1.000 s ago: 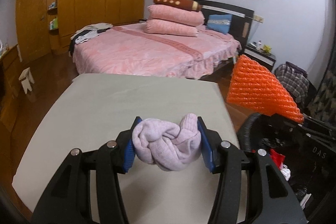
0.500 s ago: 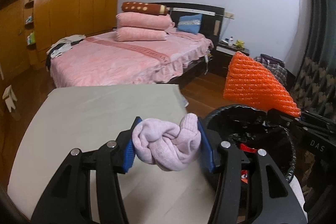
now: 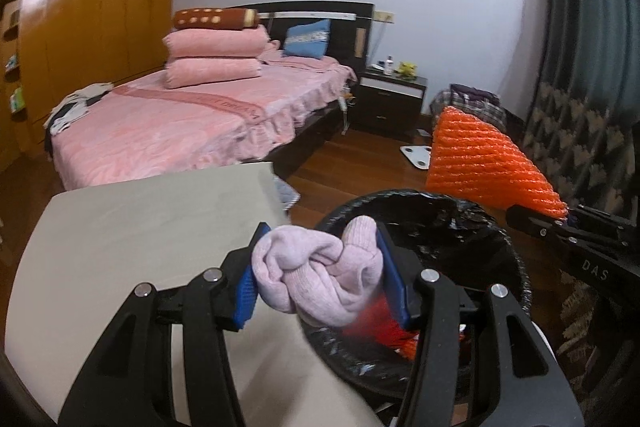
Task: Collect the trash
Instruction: 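Lift the pink socks and orange mesh and carry both tools over the bin, then open both tools to drop the pink socks and orange mesh into the bin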
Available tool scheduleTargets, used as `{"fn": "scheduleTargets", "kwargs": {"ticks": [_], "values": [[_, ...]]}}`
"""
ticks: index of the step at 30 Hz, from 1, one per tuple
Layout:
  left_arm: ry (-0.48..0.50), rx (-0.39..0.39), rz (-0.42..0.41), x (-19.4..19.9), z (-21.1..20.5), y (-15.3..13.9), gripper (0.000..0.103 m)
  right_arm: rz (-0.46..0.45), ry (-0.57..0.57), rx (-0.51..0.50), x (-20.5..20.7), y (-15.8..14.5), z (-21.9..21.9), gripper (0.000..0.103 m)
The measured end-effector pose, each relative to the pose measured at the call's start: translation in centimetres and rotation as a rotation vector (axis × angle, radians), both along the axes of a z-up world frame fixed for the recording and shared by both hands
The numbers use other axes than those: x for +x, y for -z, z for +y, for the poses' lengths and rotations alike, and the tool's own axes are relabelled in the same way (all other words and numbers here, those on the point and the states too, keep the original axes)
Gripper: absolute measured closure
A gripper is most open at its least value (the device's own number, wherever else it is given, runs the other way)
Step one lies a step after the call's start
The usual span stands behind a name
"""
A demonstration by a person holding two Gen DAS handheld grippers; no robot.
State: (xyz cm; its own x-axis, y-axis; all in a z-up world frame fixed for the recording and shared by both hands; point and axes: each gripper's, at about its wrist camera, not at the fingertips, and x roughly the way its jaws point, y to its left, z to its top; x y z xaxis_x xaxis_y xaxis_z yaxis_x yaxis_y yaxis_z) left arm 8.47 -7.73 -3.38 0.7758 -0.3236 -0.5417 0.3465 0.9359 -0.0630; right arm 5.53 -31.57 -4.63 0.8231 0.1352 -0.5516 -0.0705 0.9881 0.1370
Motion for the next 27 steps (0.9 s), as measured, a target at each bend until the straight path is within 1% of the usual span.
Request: {"fn": "scheduleTargets", "kwargs": {"ticks": [9, 20, 22, 23, 24, 25, 26, 27], "values": [[0.1, 0.004, 0.016, 1.7, -4.7, 1.9, 0.053, 0.037, 0.079, -0.015, -0.1, 1.8, -3.5, 0.078], [0.193, 0.0, 0.093, 4.5, -9.4, 5.0, 0.052, 0.105, 0.123, -0.026, 0.7, 4.9, -6.0, 0.078], [0.212, -0.004, 0.108, 4.9, -9.8, 5.5, 0.049, 0.124, 0.125, -0.032, 1.1, 5.5, -6.2, 0.078], [0.217, -0.005, 0.115, 5.1, -9.9, 5.7, 0.046, 0.132, 0.125, -0.035, 1.2, 5.9, -6.3, 0.078], [0.224, -0.01, 0.124, 5.3, -10.1, 5.9, 0.044, 0.144, 0.121, -0.039, 1.4, 6.3, -6.4, 0.073], [0.231, -0.017, 0.131, 5.5, -10.1, 6.0, 0.038, 0.156, 0.122, -0.046, 1.6, 6.6, -6.4, 0.071], [0.239, -0.023, 0.138, 5.7, -10.2, 6.2, 0.034, 0.162, 0.12, -0.05, 1.6, 6.9, -6.4, 0.069], [0.239, -0.025, 0.139, 5.8, -10.3, 6.3, 0.031, 0.169, 0.119, -0.055, 1.7, 7.1, -6.4, 0.063]]}}
